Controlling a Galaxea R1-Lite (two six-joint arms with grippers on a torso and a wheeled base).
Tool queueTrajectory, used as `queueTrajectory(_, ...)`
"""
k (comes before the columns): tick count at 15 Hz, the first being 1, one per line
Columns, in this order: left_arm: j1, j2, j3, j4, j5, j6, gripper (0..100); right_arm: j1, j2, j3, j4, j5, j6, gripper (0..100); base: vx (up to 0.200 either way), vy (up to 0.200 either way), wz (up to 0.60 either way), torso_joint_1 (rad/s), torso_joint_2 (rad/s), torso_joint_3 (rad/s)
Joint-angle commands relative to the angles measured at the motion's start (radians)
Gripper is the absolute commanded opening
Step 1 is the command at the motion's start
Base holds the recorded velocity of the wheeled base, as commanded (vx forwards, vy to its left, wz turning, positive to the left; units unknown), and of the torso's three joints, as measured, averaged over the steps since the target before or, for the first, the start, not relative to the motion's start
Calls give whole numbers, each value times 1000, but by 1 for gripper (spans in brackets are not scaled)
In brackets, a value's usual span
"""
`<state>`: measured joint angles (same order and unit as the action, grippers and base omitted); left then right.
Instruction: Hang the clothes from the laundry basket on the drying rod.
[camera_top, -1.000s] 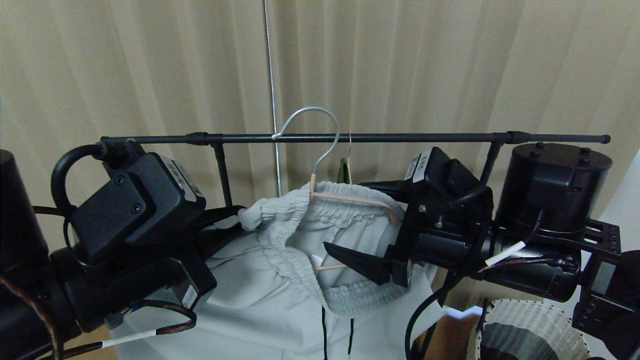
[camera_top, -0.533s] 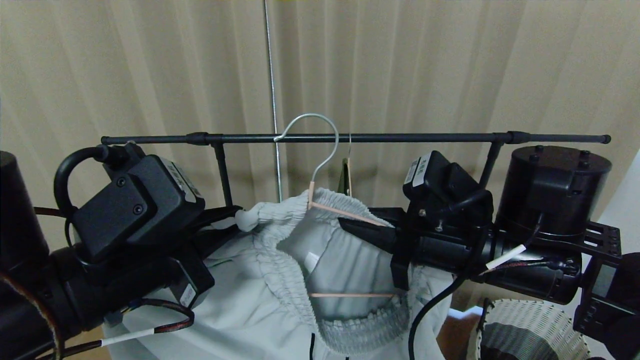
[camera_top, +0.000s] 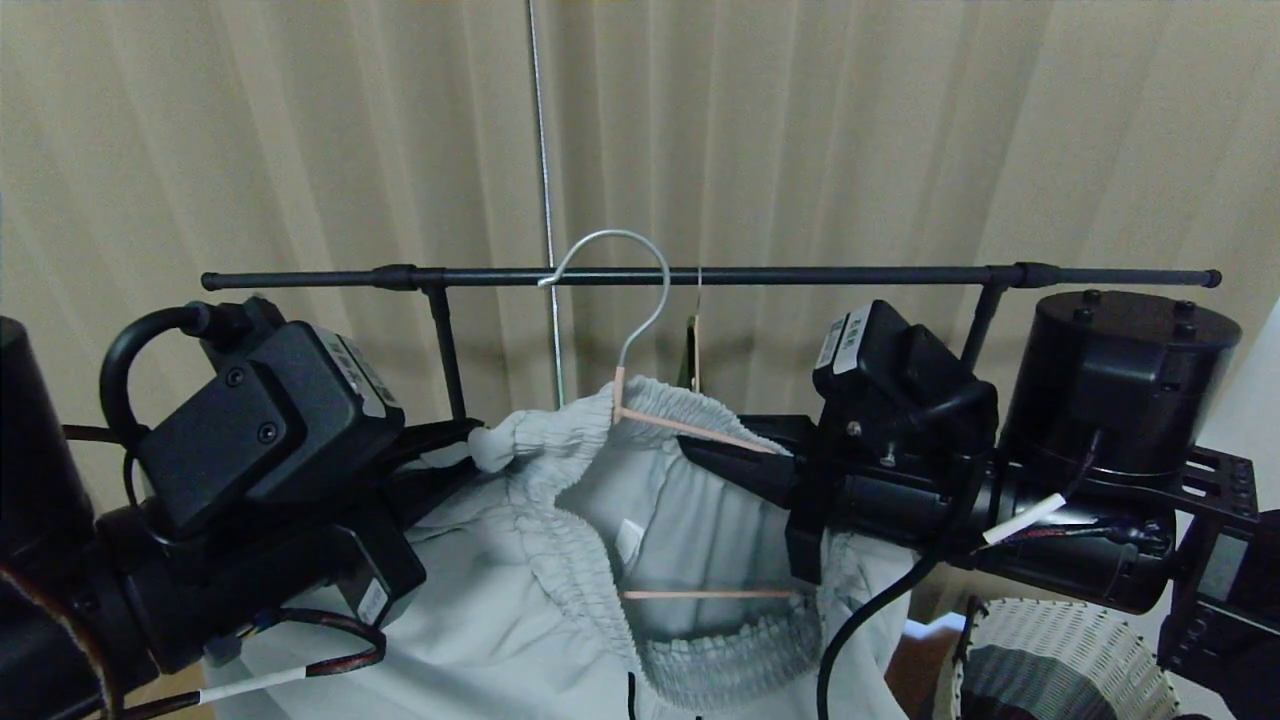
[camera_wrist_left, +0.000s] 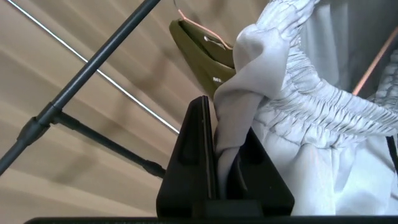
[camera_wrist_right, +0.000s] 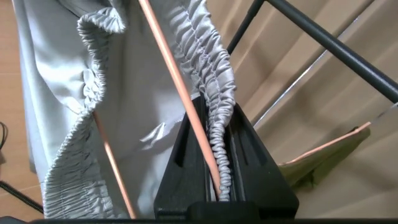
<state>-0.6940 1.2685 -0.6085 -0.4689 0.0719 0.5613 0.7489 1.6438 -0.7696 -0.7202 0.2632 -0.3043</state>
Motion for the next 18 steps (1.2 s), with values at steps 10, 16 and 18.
queueTrajectory(10, 1, -161, 99, 3, -34, -119, 100, -109, -173, 115, 8, -7, -39, 0, 0, 0, 0, 0, 0, 0)
queueTrajectory(16, 91, -167, 174, 3, -32, -153, 100, -171, -248, 144, 25, -19, -69, 0, 0, 0, 0, 0, 0, 0)
queueTrajectory(18, 146, -161, 240, 1, -32, -152, 100, -171, -283, 145, 50, -19, -69, 0, 0, 0, 0, 0, 0, 0)
